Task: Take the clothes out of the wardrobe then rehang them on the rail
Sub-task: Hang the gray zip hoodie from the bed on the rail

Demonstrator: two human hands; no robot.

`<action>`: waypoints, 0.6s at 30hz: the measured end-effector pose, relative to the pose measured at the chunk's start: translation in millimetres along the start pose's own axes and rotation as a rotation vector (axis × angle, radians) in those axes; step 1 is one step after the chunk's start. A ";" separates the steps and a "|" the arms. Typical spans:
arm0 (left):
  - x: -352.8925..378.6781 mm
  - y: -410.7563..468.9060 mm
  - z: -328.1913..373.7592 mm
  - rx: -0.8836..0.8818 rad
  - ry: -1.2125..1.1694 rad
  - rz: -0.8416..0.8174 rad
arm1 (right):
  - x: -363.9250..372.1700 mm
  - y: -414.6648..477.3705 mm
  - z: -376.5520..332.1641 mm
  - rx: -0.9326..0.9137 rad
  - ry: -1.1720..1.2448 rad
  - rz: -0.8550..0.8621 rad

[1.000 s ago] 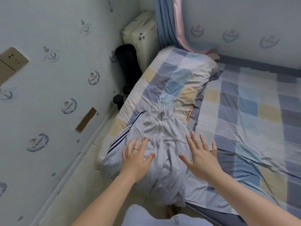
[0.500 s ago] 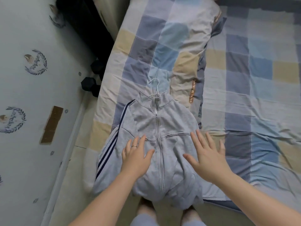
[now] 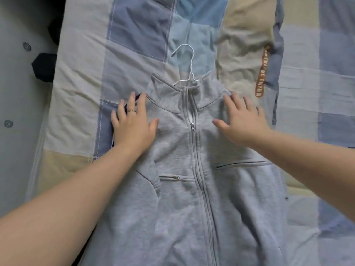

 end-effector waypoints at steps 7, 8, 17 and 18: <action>-21.5 47.1 7.4 -0.069 -0.217 -0.022 | -20.2 56.2 3.6 0.012 0.036 -0.010; -25.7 46.0 8.0 -0.062 -0.243 -0.026 | -24.4 53.8 2.6 0.012 0.048 -0.026; -80.1 -35.9 6.4 0.005 -0.485 -0.018 | -76.7 -18.9 7.6 -0.100 0.375 -0.047; -87.0 -48.0 6.5 0.015 -0.482 -0.032 | -83.4 -30.0 10.5 -0.120 0.389 -0.052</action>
Point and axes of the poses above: each hand's wrist, its own y-axis towards the middle knuckle, its own x-axis out of the palm, z = x × y, the point moved 2 cm from there along y, towards the middle knuckle, and after that the axes turned 3 degrees about -z, right-handed, at the moved point
